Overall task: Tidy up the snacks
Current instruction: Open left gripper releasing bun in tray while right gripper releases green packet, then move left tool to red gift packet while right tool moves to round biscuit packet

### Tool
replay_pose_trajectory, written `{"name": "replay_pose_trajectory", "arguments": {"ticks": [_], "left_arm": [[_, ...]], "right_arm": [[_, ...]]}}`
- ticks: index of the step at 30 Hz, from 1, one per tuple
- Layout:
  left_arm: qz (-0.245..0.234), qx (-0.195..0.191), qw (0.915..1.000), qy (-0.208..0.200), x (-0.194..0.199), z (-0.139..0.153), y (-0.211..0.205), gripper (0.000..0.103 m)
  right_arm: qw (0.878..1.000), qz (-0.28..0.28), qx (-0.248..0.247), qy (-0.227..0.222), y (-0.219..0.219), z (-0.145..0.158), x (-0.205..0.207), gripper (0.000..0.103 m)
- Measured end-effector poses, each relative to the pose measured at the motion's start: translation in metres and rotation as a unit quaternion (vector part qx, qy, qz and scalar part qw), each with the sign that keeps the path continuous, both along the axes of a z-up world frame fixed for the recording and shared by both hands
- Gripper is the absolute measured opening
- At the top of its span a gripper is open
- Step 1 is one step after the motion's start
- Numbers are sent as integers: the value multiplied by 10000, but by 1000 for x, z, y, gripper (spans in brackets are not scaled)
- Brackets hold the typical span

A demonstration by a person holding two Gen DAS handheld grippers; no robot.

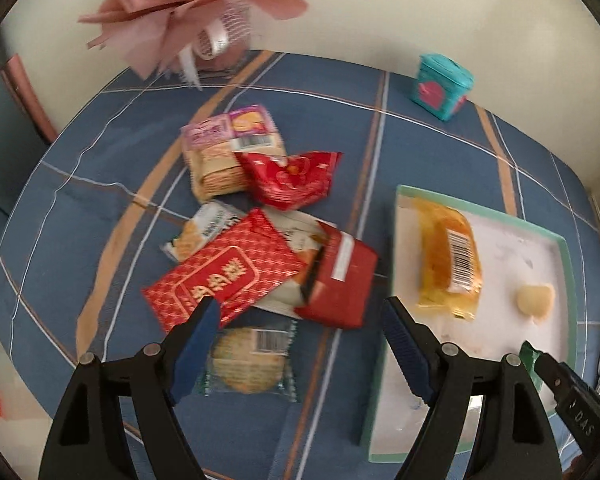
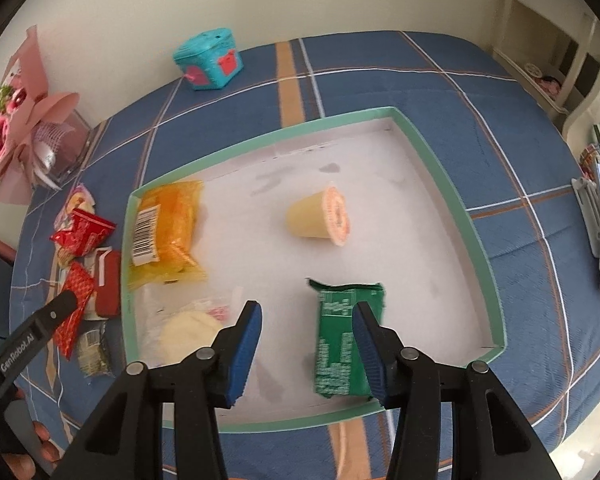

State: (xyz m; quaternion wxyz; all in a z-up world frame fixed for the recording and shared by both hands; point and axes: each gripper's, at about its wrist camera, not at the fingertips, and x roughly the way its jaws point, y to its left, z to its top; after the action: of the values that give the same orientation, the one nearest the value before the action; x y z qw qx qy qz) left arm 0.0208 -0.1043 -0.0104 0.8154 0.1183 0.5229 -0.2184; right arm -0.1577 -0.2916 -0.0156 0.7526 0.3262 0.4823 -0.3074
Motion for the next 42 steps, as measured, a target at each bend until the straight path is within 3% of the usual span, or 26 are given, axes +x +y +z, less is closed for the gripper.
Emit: {"name": "replay_pose_trajectory", "arguments": {"ticks": [2,3,5,10,15,25,34,42], "left_arm": [[45,-14,10000,-1,3,1,3,83],[47,-7,10000,-15,4,0,5,84],[18,29,10000,-78,5,1,6,96],[-12,36,9999,-161,4,3,10,97],[49,52,9999,-143,12,-1,18,100],[347,22,9994,-31,41,-7,55,100],[879,-37,9959,201,75,-19,105,100],[970,-10,9947,343,86,-30,124,100]], "right_arm": [[10000,46,-3,-8,5,2,5,52],[10000,72,-5,-10,8,2,8,59],[9999,148,-17,11,15,2,15,72],[9994,335,-85,81,28,1,28,84],[9989,434,-145,114,37,0,37,103],[9974,700,-142,-15,67,2,65,103],[9903,1346,-344,-39,118,6,108,103],[9856,1627,-400,-247,145,10,127,103]]}}
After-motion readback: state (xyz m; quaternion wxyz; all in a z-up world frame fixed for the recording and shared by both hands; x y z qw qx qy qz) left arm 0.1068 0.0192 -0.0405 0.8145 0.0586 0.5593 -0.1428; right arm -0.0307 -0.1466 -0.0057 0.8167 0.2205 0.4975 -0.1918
